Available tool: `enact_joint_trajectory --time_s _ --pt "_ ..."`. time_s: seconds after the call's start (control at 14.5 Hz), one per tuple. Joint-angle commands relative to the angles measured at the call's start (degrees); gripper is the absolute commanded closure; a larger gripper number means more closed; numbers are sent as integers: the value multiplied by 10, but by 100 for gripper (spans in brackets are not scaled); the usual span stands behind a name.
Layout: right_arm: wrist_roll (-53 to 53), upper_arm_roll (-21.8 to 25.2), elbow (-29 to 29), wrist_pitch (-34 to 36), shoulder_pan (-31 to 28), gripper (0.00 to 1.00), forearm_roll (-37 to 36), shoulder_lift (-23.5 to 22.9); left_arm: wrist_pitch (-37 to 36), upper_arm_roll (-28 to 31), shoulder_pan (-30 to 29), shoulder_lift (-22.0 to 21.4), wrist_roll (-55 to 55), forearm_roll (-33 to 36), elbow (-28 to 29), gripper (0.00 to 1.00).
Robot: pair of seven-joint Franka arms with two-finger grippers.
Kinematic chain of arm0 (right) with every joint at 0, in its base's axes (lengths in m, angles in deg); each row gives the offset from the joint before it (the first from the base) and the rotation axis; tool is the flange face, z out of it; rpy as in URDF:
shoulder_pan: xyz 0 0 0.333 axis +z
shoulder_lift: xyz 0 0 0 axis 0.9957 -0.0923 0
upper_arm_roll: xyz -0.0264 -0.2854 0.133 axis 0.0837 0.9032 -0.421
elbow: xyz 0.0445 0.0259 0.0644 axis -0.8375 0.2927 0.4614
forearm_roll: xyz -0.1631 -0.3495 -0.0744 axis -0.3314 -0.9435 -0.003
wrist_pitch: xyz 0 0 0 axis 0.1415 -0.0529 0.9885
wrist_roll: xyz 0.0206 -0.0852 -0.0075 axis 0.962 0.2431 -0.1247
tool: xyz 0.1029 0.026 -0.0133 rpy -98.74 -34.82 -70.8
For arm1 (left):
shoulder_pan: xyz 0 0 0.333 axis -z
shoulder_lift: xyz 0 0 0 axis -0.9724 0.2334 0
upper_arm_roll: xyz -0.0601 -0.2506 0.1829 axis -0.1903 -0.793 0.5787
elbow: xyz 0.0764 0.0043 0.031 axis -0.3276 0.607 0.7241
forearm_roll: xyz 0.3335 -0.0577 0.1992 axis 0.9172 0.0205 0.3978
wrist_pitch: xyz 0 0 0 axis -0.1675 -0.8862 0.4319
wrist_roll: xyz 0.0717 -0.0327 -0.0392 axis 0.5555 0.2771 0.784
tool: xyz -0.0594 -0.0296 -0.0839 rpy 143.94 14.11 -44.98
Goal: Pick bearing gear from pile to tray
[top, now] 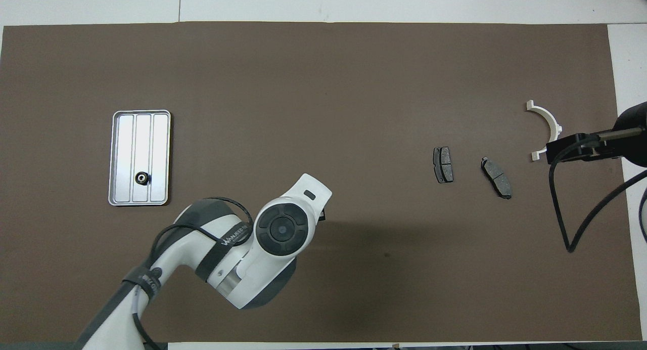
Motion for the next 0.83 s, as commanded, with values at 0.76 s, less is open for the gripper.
enact_joint_trajectory --time_s 0.76 --pt "9 -5 -6 -40 -4 0 24 -10 33 -1 -351 -65 -473 -57 34 98"
